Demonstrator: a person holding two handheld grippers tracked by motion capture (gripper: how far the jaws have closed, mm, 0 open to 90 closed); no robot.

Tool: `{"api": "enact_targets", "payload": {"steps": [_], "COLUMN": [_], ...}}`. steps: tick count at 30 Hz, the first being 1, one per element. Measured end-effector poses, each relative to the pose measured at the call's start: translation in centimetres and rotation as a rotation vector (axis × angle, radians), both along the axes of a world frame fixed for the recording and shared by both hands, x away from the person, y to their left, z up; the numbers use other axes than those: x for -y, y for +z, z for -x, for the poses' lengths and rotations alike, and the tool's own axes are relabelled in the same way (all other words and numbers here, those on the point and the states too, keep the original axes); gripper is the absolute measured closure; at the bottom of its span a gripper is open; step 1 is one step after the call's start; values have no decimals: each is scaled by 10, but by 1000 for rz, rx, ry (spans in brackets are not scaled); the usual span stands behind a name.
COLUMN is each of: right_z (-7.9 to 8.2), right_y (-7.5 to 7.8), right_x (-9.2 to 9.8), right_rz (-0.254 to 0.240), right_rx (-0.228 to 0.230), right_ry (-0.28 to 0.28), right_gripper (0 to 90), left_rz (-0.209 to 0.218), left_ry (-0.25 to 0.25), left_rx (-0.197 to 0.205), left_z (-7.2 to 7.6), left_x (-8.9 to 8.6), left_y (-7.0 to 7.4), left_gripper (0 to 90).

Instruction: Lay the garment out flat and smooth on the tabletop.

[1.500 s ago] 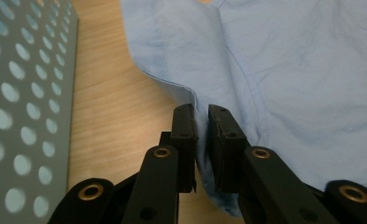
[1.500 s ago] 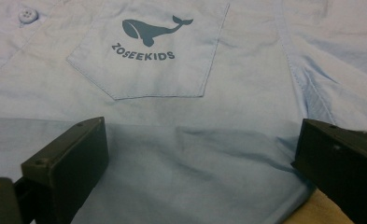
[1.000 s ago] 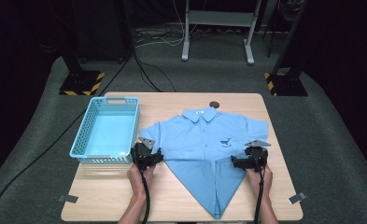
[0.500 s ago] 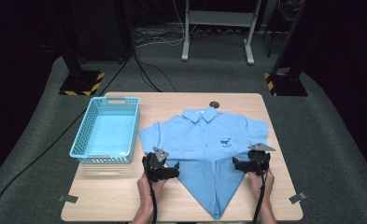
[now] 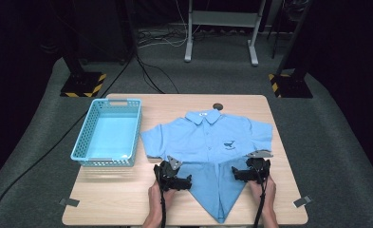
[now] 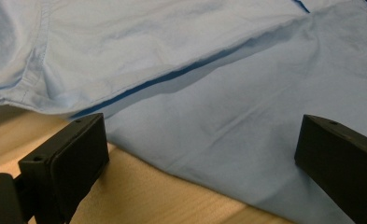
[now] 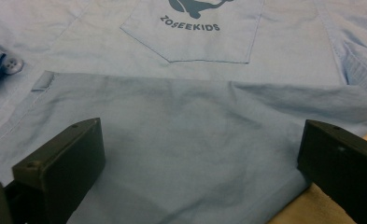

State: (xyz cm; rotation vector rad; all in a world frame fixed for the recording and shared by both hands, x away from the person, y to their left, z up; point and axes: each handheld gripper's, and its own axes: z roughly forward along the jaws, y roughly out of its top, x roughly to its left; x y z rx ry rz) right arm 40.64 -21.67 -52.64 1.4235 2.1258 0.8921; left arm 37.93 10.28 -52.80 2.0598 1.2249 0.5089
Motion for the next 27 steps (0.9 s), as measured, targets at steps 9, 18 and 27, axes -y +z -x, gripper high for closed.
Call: {"api": "enact_targets", "payload": {"steps": [9,18,27], "right_z": [-5,-18,-31], "right_y": [0,1,1], "right_x": [1,5,10], "right_rz": [1,3,-3], "right_rx": [-6,-7,-4], "right_ry": [-47,-77,-94], "right_gripper": [0,0,0], "left_rz": [-5,-6,-6], "left_ry": [-2,2,3], "left_rx": [1,1,2], "left_z": [-22,-41,-49], "left_x": [5,10,12], "left_y": [0,1,1], "left_gripper": [24,24,20]}}
